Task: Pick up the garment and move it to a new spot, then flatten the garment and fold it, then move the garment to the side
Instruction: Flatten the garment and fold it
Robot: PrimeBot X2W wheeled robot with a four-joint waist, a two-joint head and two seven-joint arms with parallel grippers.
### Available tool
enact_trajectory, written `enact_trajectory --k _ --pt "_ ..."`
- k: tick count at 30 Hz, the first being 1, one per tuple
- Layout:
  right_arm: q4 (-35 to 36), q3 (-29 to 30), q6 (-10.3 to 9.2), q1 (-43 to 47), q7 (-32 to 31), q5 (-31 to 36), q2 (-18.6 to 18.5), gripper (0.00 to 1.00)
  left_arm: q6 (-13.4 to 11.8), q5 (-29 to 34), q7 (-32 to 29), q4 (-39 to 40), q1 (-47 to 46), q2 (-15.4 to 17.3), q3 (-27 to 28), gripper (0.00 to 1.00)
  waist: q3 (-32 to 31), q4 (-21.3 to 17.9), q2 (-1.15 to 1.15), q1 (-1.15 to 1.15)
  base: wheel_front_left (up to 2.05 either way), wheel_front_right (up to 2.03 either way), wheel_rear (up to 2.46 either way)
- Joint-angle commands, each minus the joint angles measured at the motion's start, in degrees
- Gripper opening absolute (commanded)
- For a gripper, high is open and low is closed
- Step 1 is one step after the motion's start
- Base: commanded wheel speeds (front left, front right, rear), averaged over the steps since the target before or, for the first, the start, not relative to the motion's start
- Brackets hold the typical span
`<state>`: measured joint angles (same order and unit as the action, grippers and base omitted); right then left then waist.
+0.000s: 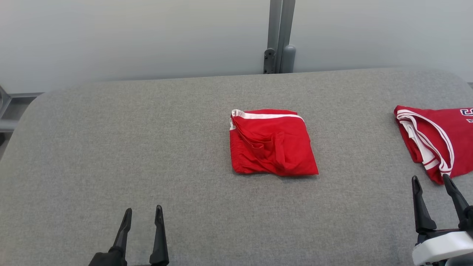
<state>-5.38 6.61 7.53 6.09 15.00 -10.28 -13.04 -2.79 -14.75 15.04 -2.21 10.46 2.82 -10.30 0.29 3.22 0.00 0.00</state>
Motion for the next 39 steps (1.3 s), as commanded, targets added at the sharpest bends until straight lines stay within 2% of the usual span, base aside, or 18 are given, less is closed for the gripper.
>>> enact_trajectory --k 1,11,12,13,14,19,23,27,31,39 --pt "0.49 0.18 -0.08 0.98 0.21 0.17 0.4 1.0 0.22 0.43 0.15 -0.14 1.01 0.16 0.49 1.0 -0.75 -0.24 0.0 0.0 0.0 0.0 0.0" --pt "2.78 -1.02 -0.08 -0.28 0.22 -0.65 0.99 1.0 1.26 1.14 0.15 -0.93 0.99 0.16 1.8 1.0 -0.91 2.5 0.0 0.0 0.0 0.0 0.0" --pt "2.7 -1.53 -0.08 -1.32 0.22 -0.81 0.5 0.63 1.33 1.14 0.16 -0.9 0.64 0.16 1.64 1.0 -0.7 2.84 0.0 0.0 0.0 0.0 0.0" --pt "2.48 -1.72 -0.1 -2.64 0.22 -1.24 0.17 0.36 1.33 1.12 0.16 -0.86 0.24 0.15 1.43 1.0 -0.41 3.19 0.0 0.0 0.0 0.0 0.0" --pt "2.06 -2.18 -0.09 -3.86 0.22 -1.42 -0.28 0.0 1.36 1.11 0.16 -0.81 -0.2 0.15 1.21 1.0 0.01 3.56 0.0 0.0 0.0 0.0 0.0" --pt "-3.56 -5.65 -0.08 -15.69 0.19 -0.06 -3.82 0.0 1.78 -0.05 0.16 0.06 -5.15 0.14 -1.09 1.0 7.44 5.95 0.0 0.0 0.0 0.0 0.0" --pt "-11.89 -11.46 -0.08 -26.59 0.18 1.85 -6.14 0.0 2.02 -1.13 0.15 -0.29 -10.32 0.14 -4.66 1.0 13.7 8.87 0.0 0.0 0.0 0.0 0.0" --pt "-19.86 -17.52 -0.09 -34.43 0.19 2.27 -7.19 0.0 1.07 -2.58 0.15 -0.64 -13.44 0.15 -7.22 1.0 17.15 11.54 0.0 0.0 0.0 0.0 0.0" --pt "-26.17 -22.38 -0.09 -38.59 0.19 1.05 -7.33 0.0 0.23 -3.7 0.16 -0.97 -14.55 0.14 -8.66 1.0 18.71 13.69 0.0 0.0 0.0 0.0 0.0" --pt "-28.46 -29.72 -0.09 -36.96 0.19 -2.67 -7.62 0.0 -0.4 -3.86 0.16 -1.17 -14.18 0.12 -7.7 1.0 18.75 14.41 0.0 0.0 0.0 0.0 0.0"
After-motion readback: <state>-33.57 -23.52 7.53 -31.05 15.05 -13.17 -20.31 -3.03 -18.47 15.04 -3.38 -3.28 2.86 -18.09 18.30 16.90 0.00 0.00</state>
